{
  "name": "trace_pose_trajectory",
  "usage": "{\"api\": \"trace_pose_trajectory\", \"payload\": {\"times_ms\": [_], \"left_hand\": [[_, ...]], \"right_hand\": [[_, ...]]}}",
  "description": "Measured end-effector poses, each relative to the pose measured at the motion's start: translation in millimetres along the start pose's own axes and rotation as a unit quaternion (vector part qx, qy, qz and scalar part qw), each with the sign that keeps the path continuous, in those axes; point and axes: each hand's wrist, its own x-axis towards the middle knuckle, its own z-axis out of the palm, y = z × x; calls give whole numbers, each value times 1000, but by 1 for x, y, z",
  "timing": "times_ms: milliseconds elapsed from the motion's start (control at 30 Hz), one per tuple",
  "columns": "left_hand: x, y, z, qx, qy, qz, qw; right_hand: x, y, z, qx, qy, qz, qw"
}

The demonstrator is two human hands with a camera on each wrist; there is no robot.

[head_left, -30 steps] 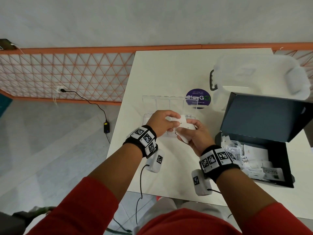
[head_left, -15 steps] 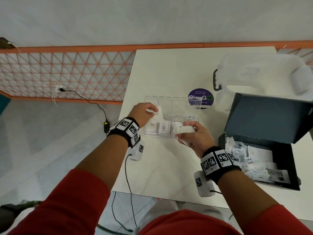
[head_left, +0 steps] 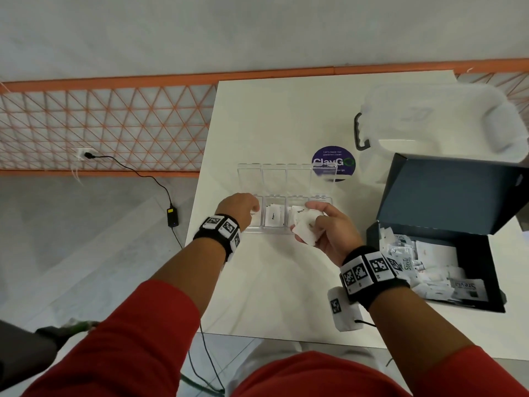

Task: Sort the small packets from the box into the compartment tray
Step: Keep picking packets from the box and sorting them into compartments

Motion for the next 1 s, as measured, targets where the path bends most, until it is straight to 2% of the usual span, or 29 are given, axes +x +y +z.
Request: {"api": "trace_pose_trajectory", "payload": {"times_ms": [100,267,333,433,500,567,633,733,867,1000], "left_hand": [[-3,-2,10,16,15,-11,1000],[-3,4,13,85,-5,12,996],[-6,7,7,69,22,11,997],[-16,16,-4,-63,112,30,991],[-25,29,-13,-187,136,74,970],[-34,44,-22,-286,112,98,947],[-38,57,-27,-355,57,95,928],[-40,65,-25,-411,33,86,907],[-41,58,-22,-459,51,38,886],[-40,53,-21,-490,61,22,869]], "right_hand": [[-2,1,0,2,-14,5,1000],[-6,3,0,-13,-17,6,1000],[-6,4,1,-18,-8,-4,1000],[-6,3,2,-12,16,-33,999],[-4,3,2,-7,22,-46,999],[-3,3,2,-14,18,-54,998],[-3,3,2,-26,12,-59,998],[-2,4,3,-24,-2,-60,998],[-3,6,7,-11,-24,-70,997],[-2,9,8,-3,-23,-80,997]]}}
